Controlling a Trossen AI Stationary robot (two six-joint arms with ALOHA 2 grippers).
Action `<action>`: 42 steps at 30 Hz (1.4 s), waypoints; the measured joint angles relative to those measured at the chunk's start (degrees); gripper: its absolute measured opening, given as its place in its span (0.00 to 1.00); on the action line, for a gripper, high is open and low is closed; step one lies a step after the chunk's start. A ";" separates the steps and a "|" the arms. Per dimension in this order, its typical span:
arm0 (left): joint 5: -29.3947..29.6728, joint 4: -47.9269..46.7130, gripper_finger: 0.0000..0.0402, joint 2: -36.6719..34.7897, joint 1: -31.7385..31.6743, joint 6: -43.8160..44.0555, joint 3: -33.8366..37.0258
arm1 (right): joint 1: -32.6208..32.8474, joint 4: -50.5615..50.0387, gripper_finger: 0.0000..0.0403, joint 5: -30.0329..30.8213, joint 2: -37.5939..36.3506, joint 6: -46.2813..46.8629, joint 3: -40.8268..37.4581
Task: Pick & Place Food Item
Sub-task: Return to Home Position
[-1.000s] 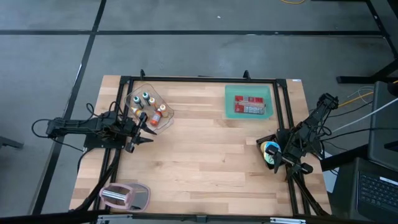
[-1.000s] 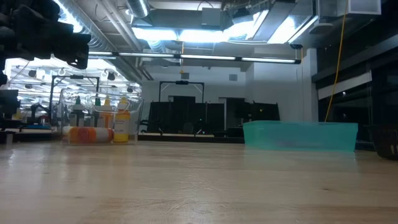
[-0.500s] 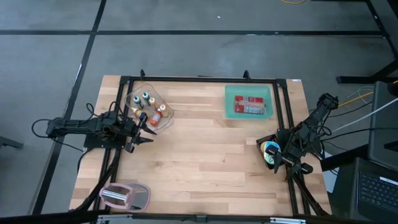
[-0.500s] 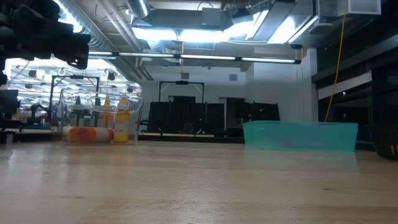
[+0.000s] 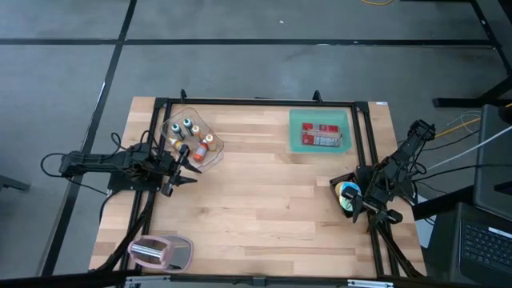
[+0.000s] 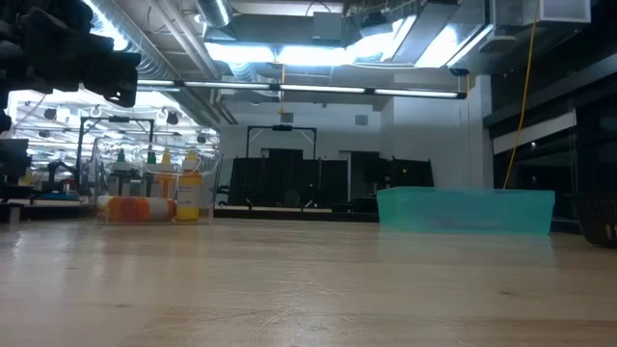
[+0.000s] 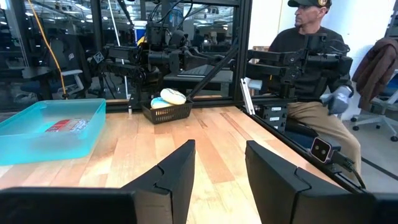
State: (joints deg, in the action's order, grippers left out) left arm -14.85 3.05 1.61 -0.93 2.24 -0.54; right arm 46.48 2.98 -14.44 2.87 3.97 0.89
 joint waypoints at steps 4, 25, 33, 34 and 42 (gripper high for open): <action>-0.01 -0.01 0.34 0.00 0.01 0.00 0.00 | 0.00 0.00 0.53 0.00 0.00 0.02 0.00; -0.02 -0.02 0.36 0.02 0.01 0.00 0.00 | -0.02 0.00 0.53 0.00 0.02 0.00 0.00; 0.00 -0.02 0.36 0.02 0.02 0.01 0.00 | -0.02 0.00 0.53 0.00 0.01 0.00 0.00; -0.01 -0.02 0.36 0.02 0.01 0.00 0.00 | -0.02 0.00 0.53 0.00 0.01 0.01 0.00; 0.00 -0.01 0.36 0.02 0.01 0.01 0.00 | 0.00 0.00 0.53 0.00 0.02 0.00 0.00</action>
State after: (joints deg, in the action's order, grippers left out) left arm -14.85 3.04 1.63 -0.92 2.25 -0.54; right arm 46.48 2.98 -14.44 2.90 3.97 0.89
